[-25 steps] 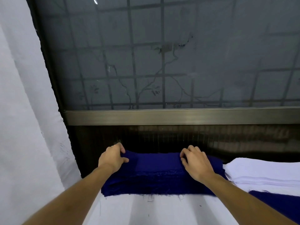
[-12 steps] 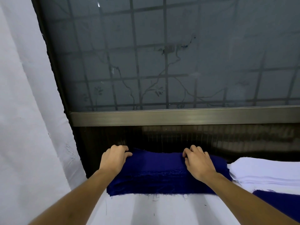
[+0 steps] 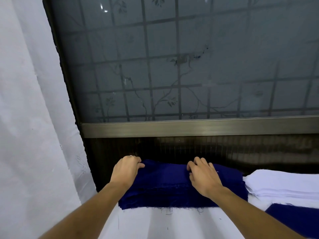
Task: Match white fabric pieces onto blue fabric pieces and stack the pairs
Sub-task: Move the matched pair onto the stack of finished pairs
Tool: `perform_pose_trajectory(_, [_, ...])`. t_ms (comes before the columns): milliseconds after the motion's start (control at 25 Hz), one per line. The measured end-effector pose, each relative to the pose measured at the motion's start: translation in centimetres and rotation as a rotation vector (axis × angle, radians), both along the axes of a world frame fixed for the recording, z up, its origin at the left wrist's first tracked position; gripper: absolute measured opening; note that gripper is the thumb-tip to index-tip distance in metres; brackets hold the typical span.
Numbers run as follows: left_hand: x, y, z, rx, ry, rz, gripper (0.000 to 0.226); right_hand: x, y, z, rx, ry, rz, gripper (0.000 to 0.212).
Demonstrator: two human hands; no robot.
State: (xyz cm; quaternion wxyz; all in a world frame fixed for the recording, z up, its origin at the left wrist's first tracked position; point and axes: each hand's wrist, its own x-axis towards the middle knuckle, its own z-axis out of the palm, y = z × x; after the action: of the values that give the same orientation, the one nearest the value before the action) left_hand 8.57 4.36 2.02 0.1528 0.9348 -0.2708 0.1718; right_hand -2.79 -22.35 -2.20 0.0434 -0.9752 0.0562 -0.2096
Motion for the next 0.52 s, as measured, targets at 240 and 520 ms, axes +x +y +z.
perform_pose_trajectory(240, [-1.1,-0.2,0.1,0.169,-0.225,0.052,0.036,0.1,0.9,0.4,0.006,-0.022,0.03,0.027])
perform_pose_trajectory(520, [-4.3,0.1,2.7,0.065,-0.156,-0.193,0.01,1.0,5.4,3.0,0.141,-0.149,0.259,0.051])
